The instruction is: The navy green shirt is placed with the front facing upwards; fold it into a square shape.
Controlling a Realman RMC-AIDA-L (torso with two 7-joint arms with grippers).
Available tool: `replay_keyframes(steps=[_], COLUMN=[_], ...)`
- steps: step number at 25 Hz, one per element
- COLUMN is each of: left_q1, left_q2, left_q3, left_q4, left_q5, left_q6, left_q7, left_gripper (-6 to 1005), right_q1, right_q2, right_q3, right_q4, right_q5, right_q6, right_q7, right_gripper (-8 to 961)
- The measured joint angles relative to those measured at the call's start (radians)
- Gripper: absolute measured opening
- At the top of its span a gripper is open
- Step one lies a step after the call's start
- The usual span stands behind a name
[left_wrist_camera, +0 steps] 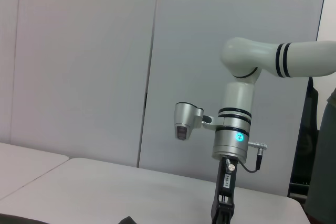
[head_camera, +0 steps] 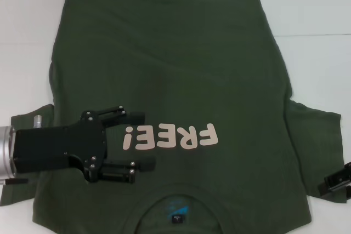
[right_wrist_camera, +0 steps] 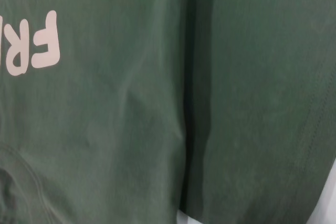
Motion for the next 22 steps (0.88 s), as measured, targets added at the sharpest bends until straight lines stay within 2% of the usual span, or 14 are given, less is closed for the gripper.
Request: replay_keyframes(steps=[11, 16, 18, 22], left_q1=[0.0, 0.0, 0.0, 0.001], left_q2=[0.0, 0.0, 0.0, 0.0], left_q3=[0.0, -0.001, -0.001, -0.001], left_q4=[0.0, 0.0, 0.0, 0.0], left_q5=[0.0, 0.0, 0.0, 0.0], left_q6=[-0.002, -0.003, -0.003, -0.007], left_q7=[0.001, 0.002, 0.002, 0.002], left_gripper=[933, 933, 933, 933], right_q1=[0.008, 0.008, 0.009, 0.009], right_q2=[0.014, 0.018, 0.02, 0.021], right_q3=[0.0, -0.007, -0.007, -0.007], right_q4=[0.0, 0.0, 0.0, -0.004], right_q5=[0.01, 0.03, 0.03, 0.029], right_q6=[0.019, 0.018, 0.014, 0.01], right_q7=[-0.013, -0.028, -0.033, -0.038], right_gripper=[730, 659, 419, 291])
